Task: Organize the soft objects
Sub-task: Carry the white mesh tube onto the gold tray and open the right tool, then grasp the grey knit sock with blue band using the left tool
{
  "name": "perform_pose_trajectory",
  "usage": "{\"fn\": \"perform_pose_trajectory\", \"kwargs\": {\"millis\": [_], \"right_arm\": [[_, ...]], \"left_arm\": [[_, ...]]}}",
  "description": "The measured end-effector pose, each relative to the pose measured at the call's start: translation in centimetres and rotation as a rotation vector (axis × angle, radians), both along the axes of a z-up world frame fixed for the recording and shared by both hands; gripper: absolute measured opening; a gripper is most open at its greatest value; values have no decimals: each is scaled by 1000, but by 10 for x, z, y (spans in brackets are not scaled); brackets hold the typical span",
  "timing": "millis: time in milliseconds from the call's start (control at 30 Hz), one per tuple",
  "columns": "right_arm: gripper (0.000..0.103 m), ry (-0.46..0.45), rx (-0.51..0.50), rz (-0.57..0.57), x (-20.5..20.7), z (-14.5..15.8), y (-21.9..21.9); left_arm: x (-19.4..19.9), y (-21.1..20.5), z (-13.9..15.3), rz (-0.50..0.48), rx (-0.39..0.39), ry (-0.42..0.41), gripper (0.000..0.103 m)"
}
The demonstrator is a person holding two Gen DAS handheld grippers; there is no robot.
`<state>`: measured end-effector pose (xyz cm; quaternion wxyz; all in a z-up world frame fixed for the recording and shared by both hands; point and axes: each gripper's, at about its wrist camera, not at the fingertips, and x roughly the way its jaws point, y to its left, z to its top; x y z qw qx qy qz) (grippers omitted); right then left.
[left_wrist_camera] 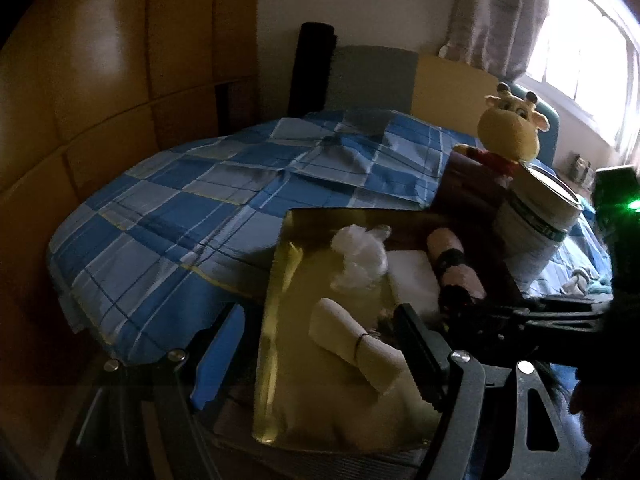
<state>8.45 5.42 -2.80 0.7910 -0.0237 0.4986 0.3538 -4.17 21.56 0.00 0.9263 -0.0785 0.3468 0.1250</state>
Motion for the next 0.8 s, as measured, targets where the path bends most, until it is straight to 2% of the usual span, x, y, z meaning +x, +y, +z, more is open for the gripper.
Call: {"fn": "perform_pose_trajectory", "kwargs": {"millis": [267,467,800], "right_arm": [[37,-139,-32,-58,-10,18,-29],[37,-178,-32,-136,-7,26,-70],[37,-207,-85,-429,15,34,-189]], "left_arm": [[3,-18,2,-48,18,5,77],[7,-36,3,-105,44,9,77],[12,-74,9,-209,93,1,77]]}}
